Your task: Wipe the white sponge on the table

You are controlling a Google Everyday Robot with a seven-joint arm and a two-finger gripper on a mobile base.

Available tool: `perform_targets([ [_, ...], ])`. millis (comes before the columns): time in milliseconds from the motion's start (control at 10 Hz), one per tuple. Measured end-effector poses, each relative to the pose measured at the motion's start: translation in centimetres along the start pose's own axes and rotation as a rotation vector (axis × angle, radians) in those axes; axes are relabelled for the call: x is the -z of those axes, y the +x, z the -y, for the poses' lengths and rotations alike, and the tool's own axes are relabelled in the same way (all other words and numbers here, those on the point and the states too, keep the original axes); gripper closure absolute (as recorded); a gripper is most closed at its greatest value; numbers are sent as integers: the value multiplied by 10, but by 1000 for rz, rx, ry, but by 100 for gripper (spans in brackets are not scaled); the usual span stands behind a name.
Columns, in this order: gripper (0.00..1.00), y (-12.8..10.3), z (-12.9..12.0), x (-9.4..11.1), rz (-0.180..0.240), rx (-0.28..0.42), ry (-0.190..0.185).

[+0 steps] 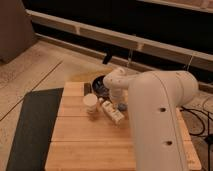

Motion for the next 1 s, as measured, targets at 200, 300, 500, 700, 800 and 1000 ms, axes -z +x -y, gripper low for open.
perform_targets([
  [200,98,28,31,-10,-81,-55,58],
  [300,98,36,49,-16,-122,-81,100],
  [500,98,33,74,-22,-153,-108,167],
  [700,98,-2,85,-16,-102,-107,210],
  [800,98,-17,82,-10,-74,-93,215],
  [1000,98,-49,65,4,-8,-54,206],
])
